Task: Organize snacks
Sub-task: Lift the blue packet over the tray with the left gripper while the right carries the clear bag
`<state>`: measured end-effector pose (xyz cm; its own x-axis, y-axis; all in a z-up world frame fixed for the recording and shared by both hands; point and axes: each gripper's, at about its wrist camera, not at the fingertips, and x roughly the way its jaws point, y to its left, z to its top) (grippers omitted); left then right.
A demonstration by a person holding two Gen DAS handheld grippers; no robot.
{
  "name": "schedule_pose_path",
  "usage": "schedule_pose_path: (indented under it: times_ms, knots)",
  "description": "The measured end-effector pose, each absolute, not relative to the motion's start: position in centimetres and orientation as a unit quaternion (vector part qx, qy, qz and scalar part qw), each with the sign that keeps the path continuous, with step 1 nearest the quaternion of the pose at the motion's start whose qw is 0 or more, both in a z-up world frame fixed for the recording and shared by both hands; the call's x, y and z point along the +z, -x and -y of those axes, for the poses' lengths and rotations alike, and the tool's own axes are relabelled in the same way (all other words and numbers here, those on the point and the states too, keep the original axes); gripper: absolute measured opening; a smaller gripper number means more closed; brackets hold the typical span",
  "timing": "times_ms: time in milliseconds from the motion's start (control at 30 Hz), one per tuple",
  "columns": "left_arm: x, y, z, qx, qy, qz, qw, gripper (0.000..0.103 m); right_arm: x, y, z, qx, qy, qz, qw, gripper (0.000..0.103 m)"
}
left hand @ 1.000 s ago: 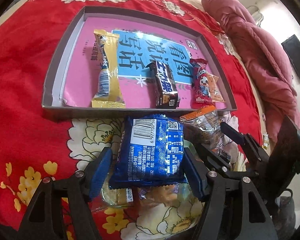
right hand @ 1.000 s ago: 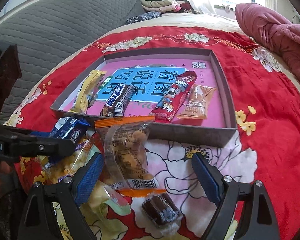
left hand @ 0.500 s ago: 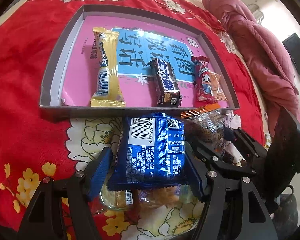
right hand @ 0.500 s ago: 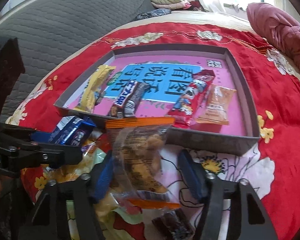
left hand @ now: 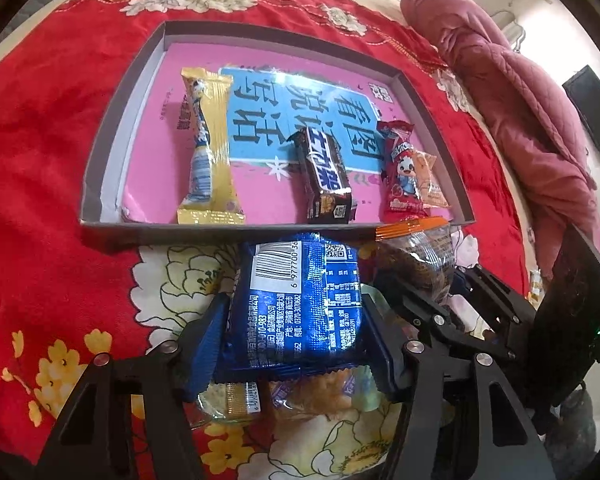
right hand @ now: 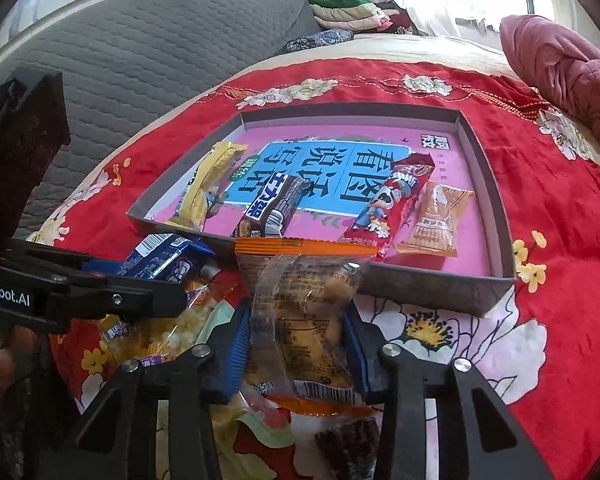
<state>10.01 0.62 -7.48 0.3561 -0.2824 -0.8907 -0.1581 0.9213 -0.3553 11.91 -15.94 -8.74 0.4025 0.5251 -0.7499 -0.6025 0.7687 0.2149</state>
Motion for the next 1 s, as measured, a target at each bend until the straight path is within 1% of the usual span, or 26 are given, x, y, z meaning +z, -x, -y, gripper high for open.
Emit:
schedule_pose_path:
  times_ms: [600, 700, 1000]
  knots:
    - [-5.5, -9.7, -0.7, -0.036, 0.181, -0.551, 0.814, 0.064, -7.5, -12.0, 17.3, 0.341, 0.015, -0.417, 0.842, 0.042]
    - [-5.2, -9.6, -0.7, -0.036, 0.181, -0.549, 0.816, 0.064, -7.2, -12.1, 17.7, 0.347, -0.007, -0.419, 0.839, 0.042]
    - [-5.0, -9.4, -0.8, -0.033, 0.180, -0.549, 0.816, 0.063, -7.2, -12.1, 17.7, 0.347, -0.006, -0.421, 0.838, 0.042]
